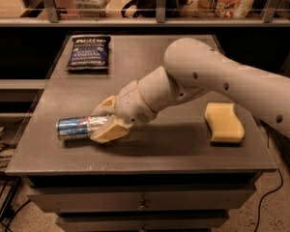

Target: Pick redbull can

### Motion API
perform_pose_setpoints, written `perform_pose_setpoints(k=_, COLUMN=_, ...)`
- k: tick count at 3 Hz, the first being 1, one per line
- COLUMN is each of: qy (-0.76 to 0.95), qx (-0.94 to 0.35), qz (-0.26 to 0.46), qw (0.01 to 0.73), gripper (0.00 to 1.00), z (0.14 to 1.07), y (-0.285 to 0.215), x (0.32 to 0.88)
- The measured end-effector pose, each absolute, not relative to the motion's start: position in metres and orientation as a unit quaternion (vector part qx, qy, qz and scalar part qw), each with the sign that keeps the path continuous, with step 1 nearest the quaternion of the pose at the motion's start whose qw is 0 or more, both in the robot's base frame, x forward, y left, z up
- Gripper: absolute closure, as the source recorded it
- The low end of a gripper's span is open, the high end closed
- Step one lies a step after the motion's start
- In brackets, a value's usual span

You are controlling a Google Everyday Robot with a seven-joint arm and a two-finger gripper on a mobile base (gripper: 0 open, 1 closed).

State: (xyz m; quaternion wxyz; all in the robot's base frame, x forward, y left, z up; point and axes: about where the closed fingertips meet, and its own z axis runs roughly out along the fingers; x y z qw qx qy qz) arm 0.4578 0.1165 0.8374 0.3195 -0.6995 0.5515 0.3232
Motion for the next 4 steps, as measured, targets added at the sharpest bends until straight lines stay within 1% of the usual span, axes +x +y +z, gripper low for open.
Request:
perform_pose_setpoints(k=1, qy=0.555, qx=-0.688, qz=0.308, qw=0.351, gripper=0.88, z=0.867, y=0.089, x=0.476)
perform_pose_setpoints(k=2, qy=0.544, qx=-0.693, qz=0.266, qw=0.391, gripper=1.0, z=0.928, y=0.047, x=0.497)
perform_pose_setpoints(k=3, qy=0.531, qx=-0.693, qz=0.249, qw=0.42, gripper=1.0, z=0.965, y=0.043, x=0.508)
perform_pose_setpoints(k=4, qy=0.531, qx=-0.693, qz=0.25, qw=0.42, gripper=1.0, z=0.965, y=0.043, x=0.507)
